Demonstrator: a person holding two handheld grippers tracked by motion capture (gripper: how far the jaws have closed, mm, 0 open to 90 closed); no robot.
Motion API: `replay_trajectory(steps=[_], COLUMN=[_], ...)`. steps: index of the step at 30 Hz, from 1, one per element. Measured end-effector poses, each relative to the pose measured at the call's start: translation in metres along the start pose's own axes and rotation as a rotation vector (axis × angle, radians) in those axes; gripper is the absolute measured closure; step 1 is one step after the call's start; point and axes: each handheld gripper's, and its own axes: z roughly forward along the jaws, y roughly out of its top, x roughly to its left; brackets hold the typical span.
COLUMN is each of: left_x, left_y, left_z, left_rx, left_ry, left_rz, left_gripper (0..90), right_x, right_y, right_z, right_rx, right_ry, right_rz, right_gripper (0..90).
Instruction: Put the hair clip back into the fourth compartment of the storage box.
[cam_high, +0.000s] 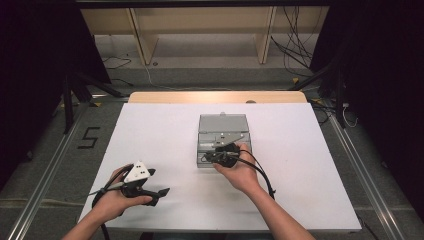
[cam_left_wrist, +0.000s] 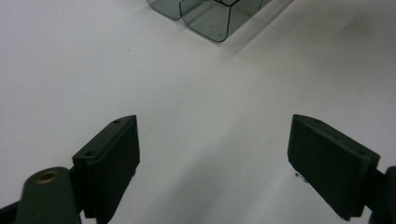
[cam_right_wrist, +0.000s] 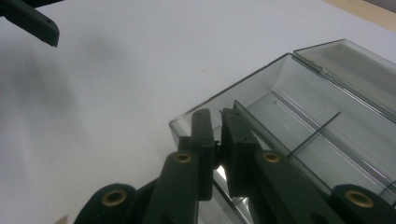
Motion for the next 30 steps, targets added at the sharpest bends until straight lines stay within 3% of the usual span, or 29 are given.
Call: replay_trajectory(steps=[30], left_x=[0.0], left_y=[0.0], left_z=[0.0], left_rx=[-0.001], left_ry=[-0.002], left_rz=[0.001], left_gripper=[16.7], right_x=[-0.013], right_y=[0.002], right_z=[0.013], right_rx=[0.038], right_ry=[-0.018], right_rz=[0.025], right_gripper=[84.3])
